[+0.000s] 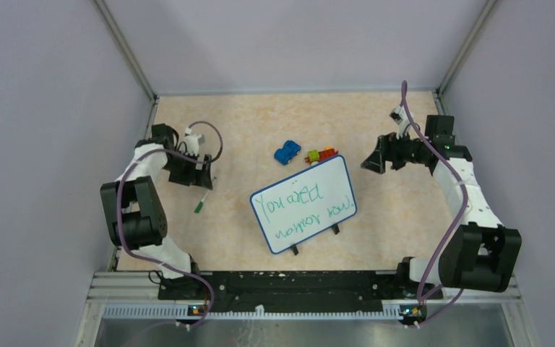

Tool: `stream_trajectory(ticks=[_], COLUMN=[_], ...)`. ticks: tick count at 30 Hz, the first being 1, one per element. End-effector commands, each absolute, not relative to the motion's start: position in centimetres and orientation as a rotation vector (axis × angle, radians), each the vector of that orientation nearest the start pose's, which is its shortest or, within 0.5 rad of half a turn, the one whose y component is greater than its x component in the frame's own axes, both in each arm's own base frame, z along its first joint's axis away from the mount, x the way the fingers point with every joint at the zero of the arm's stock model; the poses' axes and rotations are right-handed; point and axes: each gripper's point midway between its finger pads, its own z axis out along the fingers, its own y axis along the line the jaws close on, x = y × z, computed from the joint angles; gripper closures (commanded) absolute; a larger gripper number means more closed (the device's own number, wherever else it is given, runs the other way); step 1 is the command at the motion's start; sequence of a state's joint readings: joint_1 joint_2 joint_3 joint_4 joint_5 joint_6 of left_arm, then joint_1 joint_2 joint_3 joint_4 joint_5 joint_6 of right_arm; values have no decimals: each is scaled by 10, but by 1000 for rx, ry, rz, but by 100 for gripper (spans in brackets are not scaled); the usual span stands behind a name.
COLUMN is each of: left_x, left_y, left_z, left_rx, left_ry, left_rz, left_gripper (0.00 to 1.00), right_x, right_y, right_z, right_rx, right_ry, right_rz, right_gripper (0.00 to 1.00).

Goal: Write a sentence on the whiteboard
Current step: Reset both arms

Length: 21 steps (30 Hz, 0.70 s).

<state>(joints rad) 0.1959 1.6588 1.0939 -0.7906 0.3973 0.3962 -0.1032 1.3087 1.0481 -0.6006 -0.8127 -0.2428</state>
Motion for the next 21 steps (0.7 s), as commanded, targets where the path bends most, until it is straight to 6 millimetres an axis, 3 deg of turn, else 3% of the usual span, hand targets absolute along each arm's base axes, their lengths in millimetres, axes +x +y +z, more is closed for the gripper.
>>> stream_trajectory(ticks=[1,7,13,17,21], left_x=[354,408,445,456,455], left_y=[5,5,5,11,9], left_z=[121,190,257,280,275], left_rx=[400,365,283,210,170], left_ry=[2560,2404,2194,2088,2066], left_rz=[-431,-449,-420,-380,-392], left_gripper=[1,1,1,1,1], right_x=[329,350,376,385,388], right_y=[85,71,34,15,10], right_z=[217,250,283,294,290], right_rx=[-540,-512,-406,-368,-359], right_ry=[2080,2029,1972,1949,1958], right_rz=[743,670,631,592,575], right_gripper=[13,13,12,13,12])
